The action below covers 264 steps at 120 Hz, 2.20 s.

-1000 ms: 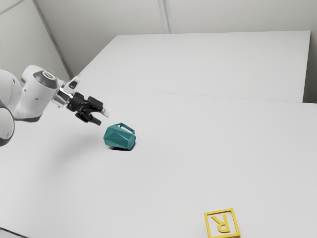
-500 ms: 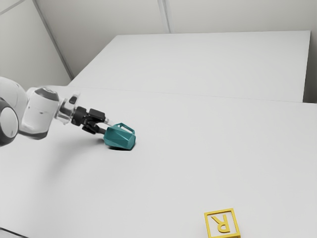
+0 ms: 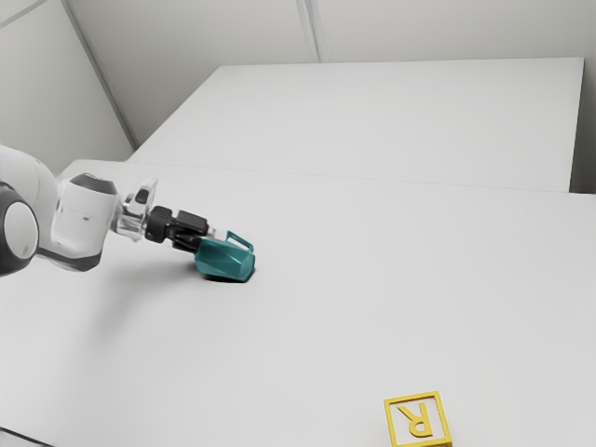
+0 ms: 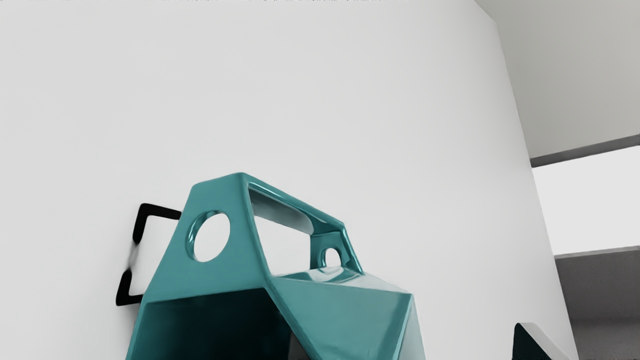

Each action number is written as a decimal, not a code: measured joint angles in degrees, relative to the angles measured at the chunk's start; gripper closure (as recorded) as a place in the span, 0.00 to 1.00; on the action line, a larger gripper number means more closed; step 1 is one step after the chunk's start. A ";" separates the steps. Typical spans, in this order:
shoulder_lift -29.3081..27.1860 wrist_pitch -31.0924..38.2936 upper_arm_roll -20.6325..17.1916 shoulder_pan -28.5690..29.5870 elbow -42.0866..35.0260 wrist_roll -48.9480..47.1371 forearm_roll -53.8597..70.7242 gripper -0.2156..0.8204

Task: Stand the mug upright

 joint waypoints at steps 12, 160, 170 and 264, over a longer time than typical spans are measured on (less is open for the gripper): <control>-0.06 -0.22 0.00 -0.06 0.01 1.17 -0.28 0.61; -16.44 11.80 -6.02 -7.32 -1.21 -10.94 47.39 0.96; -17.78 13.05 -6.56 -8.03 -2.67 -14.46 52.41 0.96; -25.93 30.41 -14.19 -9.20 -19.52 -47.43 76.17 0.96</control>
